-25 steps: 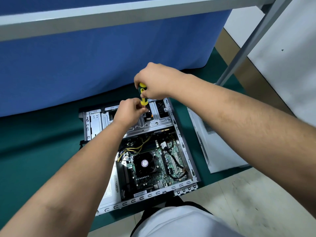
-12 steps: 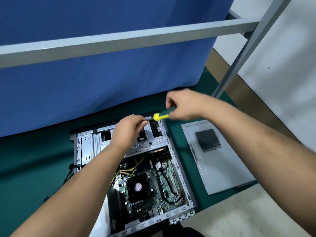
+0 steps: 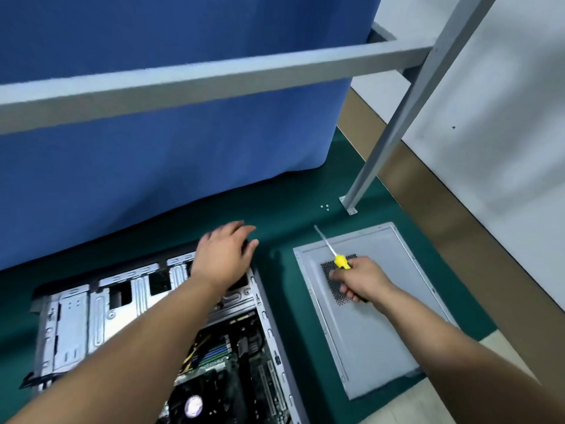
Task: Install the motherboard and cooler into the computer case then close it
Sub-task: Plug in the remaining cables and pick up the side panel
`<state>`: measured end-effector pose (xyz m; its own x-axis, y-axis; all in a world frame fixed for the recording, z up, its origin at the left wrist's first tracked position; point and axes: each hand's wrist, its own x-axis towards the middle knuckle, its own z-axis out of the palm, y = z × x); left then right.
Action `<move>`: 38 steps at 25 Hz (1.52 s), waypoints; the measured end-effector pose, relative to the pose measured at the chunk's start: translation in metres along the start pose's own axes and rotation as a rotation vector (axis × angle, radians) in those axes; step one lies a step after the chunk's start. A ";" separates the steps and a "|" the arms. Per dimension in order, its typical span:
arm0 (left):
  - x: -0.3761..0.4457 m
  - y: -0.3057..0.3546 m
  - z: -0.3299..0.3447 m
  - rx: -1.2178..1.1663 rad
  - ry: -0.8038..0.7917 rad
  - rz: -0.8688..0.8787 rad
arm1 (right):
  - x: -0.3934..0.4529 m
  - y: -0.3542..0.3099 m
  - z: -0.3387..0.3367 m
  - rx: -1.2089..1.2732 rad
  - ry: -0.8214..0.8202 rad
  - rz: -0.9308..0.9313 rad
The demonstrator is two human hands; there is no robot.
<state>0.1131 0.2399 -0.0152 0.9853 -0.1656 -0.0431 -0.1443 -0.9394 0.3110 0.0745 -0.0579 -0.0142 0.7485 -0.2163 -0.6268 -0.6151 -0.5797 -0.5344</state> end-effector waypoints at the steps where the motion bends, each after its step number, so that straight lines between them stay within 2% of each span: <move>1: 0.010 0.000 0.003 0.030 -0.036 -0.032 | 0.019 0.004 -0.002 0.064 0.040 0.016; 3: 0.027 0.001 0.012 0.056 -0.043 -0.121 | 0.064 0.005 -0.004 0.194 0.127 0.019; 6: 0.028 0.003 0.023 0.095 0.097 -0.178 | 0.124 -0.004 -0.003 0.281 0.235 -0.017; 13: 0.025 0.006 0.032 0.101 0.253 -0.135 | 0.218 -0.036 0.004 0.032 0.528 -0.079; 16: 0.025 0.005 0.034 0.114 0.274 -0.134 | 0.236 -0.046 0.011 0.069 0.569 -0.033; 22: 0.026 0.004 0.037 0.097 0.311 -0.127 | 0.245 -0.048 0.022 -0.006 0.642 -0.002; 27: 0.028 0.003 0.038 0.093 0.297 -0.133 | 0.222 -0.040 0.023 -0.030 0.578 0.004; 31: 0.024 0.004 0.032 0.039 0.266 -0.122 | 0.151 -0.036 0.036 0.374 0.372 -0.026; 33: 0.019 0.003 0.027 -0.015 0.195 -0.089 | 0.100 -0.043 0.043 0.579 0.235 -0.076; 34: 0.018 0.002 0.025 -0.072 0.153 -0.089 | 0.077 -0.049 0.046 0.666 0.164 -0.105; 36: 0.007 0.008 0.013 -0.338 0.115 -0.161 | 0.029 -0.061 0.051 0.757 0.046 -0.163; 38: -0.015 0.026 0.002 -0.660 0.175 -0.235 | -0.012 -0.070 0.059 0.778 -0.051 -0.210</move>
<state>0.0943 0.2178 -0.0081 0.9917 0.1211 -0.0440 0.1047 -0.5582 0.8231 0.0935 0.0315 -0.0029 0.8672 -0.1161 -0.4843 -0.4729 0.1127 -0.8739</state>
